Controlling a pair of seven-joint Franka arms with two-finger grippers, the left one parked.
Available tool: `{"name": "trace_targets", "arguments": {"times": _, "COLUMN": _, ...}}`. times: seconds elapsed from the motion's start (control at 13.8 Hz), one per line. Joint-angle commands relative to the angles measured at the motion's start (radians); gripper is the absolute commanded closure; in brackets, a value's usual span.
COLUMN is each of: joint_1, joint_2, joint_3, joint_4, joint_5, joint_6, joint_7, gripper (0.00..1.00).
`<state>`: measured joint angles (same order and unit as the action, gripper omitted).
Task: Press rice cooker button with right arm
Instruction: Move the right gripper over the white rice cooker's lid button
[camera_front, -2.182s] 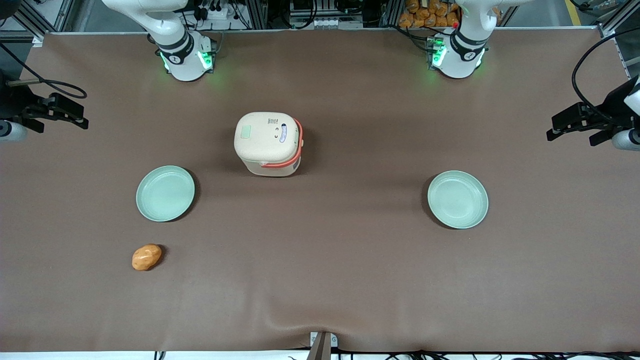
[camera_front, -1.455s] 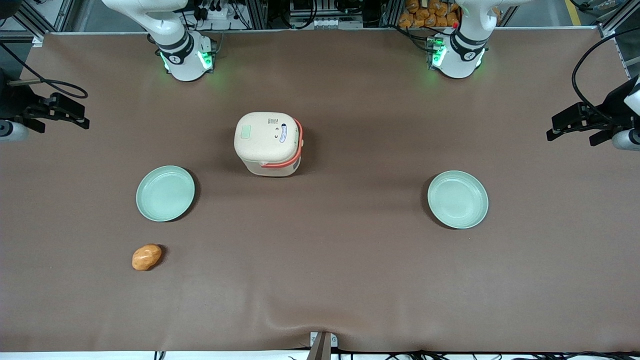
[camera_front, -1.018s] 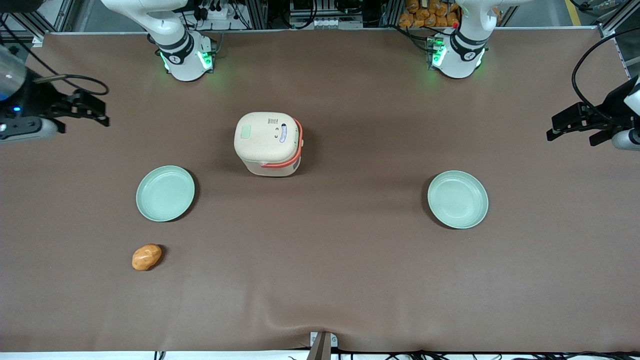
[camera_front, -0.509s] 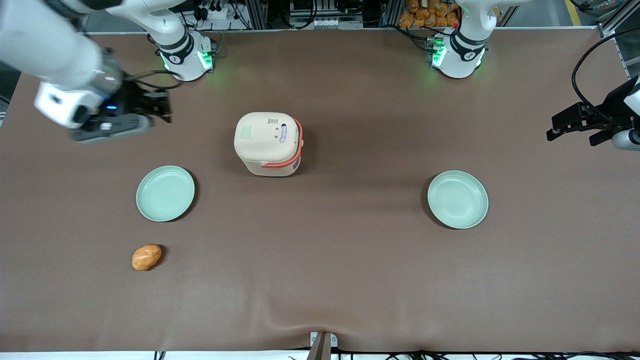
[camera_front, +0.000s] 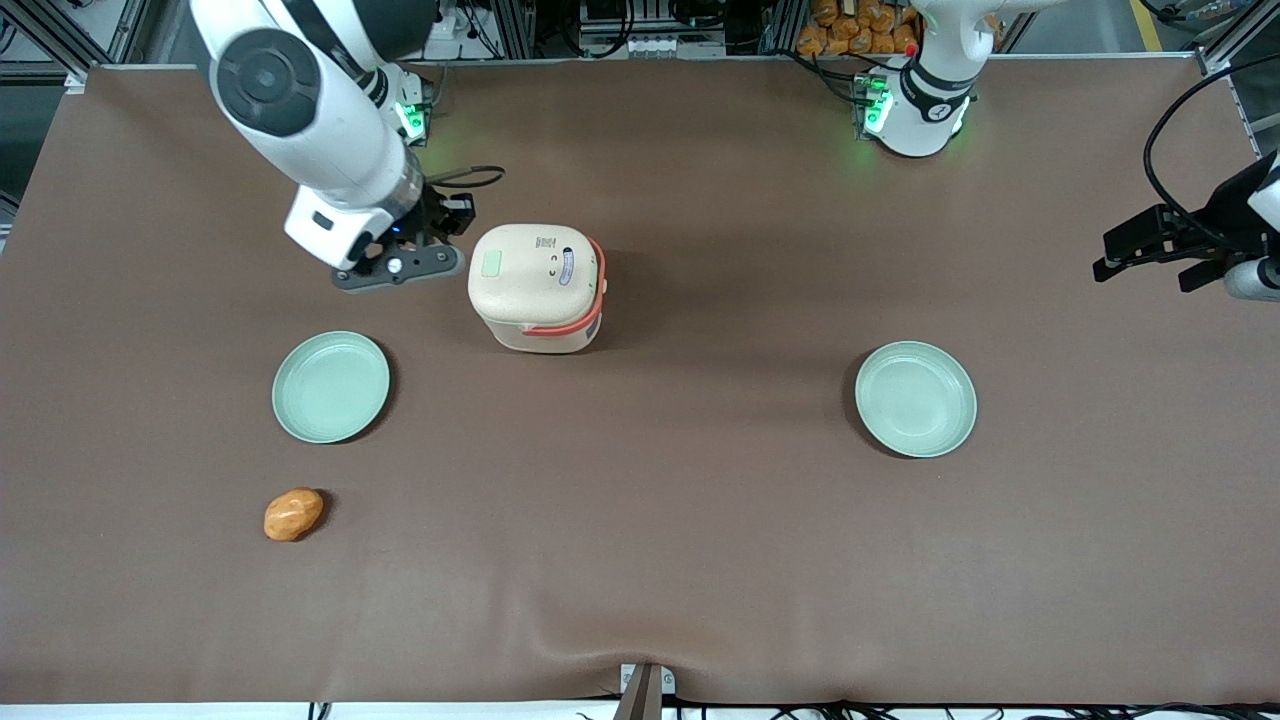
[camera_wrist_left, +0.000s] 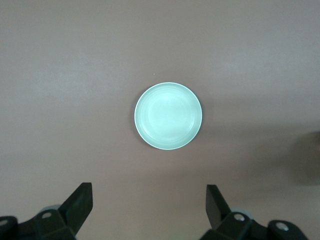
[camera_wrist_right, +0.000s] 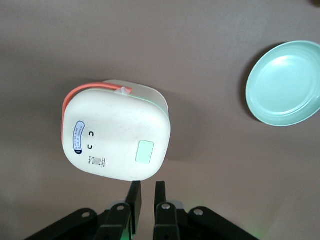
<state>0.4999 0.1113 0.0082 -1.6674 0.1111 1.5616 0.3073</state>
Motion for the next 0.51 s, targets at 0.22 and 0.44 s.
{"name": "trace_targets", "arguments": {"times": 0.22, "joint_1": 0.005, "joint_2": -0.035, "joint_3": 0.056, "joint_4": -0.195, "joint_5": 0.024, "joint_6": 0.168, "joint_7": 0.009, "gripper": 0.91}}
{"name": "trace_targets", "arguments": {"times": 0.44, "joint_1": 0.003, "joint_2": -0.048, "joint_3": 0.059, "joint_4": -0.268, "joint_5": 0.024, "joint_6": 0.231, "joint_7": 0.004, "gripper": 0.91}}
